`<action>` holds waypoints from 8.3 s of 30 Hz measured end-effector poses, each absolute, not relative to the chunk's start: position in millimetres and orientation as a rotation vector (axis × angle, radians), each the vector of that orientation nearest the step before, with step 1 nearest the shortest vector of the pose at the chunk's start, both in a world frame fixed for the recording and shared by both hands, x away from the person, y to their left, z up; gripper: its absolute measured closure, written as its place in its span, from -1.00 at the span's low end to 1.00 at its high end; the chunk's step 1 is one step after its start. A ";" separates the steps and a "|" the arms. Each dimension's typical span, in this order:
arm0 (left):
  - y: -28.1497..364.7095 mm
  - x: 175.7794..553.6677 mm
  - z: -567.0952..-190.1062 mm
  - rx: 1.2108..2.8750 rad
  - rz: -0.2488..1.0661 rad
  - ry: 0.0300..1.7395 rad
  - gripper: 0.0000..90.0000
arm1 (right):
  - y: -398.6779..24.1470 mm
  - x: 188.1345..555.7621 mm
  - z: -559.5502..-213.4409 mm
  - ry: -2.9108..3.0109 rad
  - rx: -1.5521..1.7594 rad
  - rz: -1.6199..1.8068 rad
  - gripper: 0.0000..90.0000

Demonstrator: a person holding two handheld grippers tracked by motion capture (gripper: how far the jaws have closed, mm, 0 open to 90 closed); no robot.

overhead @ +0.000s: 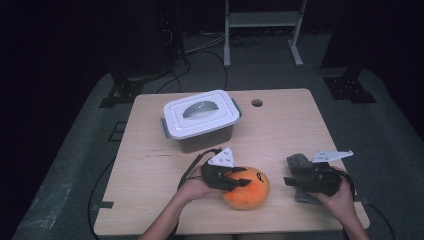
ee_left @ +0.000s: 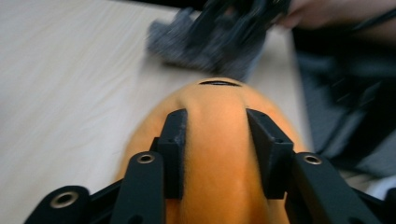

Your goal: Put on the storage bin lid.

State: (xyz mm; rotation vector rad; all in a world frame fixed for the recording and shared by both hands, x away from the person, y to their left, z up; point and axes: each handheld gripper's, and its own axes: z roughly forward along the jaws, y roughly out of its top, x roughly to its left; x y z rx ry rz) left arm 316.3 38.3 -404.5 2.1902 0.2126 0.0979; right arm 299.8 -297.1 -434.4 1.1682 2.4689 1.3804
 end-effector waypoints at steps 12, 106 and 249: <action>57.0 318.7 -394.5 2.123 0.036 0.218 -0.14 | -292.1 299.9 -440.0 2.506 1.155 1.358 -0.12; 141.5 489.9 -335.3 2.193 0.319 0.411 0.47 | -294.3 302.6 -439.3 2.519 1.090 1.432 -0.23; 187.4 393.2 -284.3 2.176 0.401 0.362 0.47 | -300.0 300.2 -439.8 2.500 1.104 1.416 -0.25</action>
